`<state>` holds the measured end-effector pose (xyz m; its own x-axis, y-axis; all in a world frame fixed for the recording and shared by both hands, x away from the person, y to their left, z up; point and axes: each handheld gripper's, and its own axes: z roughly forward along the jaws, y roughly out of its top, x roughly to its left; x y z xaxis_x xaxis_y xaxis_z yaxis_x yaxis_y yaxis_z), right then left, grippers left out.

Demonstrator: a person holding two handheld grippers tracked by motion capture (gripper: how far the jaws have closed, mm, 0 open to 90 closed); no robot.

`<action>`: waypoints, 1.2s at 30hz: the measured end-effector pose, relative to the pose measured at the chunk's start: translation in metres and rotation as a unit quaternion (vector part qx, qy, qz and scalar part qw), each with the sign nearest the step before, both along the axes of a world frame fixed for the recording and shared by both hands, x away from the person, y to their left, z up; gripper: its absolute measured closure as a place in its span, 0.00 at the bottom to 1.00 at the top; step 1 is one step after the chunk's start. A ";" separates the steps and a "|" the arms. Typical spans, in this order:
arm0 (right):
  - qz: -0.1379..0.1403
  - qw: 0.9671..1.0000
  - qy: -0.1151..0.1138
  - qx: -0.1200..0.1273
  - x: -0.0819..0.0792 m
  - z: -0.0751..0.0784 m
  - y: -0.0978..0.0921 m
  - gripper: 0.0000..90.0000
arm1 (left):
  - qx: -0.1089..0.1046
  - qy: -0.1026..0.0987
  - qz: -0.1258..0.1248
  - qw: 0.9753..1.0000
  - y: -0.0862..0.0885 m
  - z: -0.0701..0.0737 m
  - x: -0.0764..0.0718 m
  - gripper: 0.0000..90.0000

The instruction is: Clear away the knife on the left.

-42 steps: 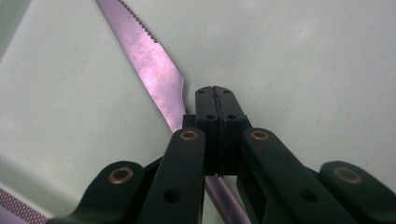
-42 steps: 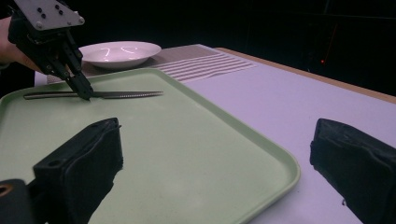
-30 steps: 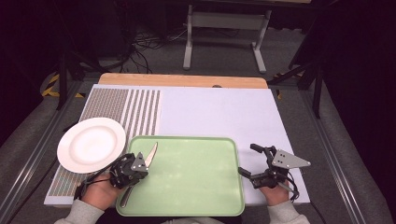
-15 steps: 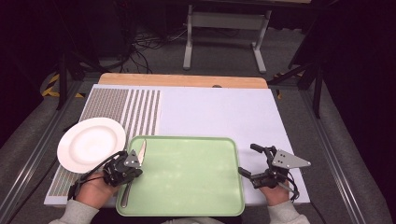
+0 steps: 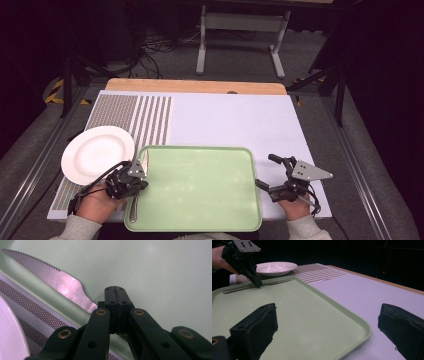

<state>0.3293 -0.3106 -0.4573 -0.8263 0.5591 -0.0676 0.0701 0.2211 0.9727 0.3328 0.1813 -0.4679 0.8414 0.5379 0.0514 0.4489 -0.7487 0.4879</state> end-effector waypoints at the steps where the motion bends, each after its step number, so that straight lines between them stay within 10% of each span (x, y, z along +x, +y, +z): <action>1: 0.000 1.000 0.000 0.000 0.000 0.000 0.000 0.03 | 0.000 0.000 -0.001 1.000 0.000 0.000 0.000 0.99; 10: 0.000 1.000 0.000 -0.001 0.000 0.000 0.000 0.03 | -0.041 0.000 -0.011 0.999 0.000 0.007 -0.001 0.68; 13: 0.001 1.000 -0.001 0.000 0.000 0.000 0.000 0.03 | -0.064 -0.020 -0.018 0.998 0.002 0.013 -0.004 0.41; 21: 0.001 1.000 -0.001 0.001 0.000 0.000 0.000 0.03 | -0.159 -0.074 -0.032 0.984 0.018 0.024 -0.008 0.12; 36: 0.000 1.000 -0.002 0.002 -0.001 0.001 0.000 0.03 | -0.321 -0.171 -0.039 0.931 0.065 0.008 -0.024 0.03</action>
<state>0.3282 -0.3105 -0.4566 -0.8258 0.5596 -0.0696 0.0653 0.2175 0.9739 0.3085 0.2464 -0.4599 0.8729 0.4877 0.0124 0.1420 -0.2782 0.9500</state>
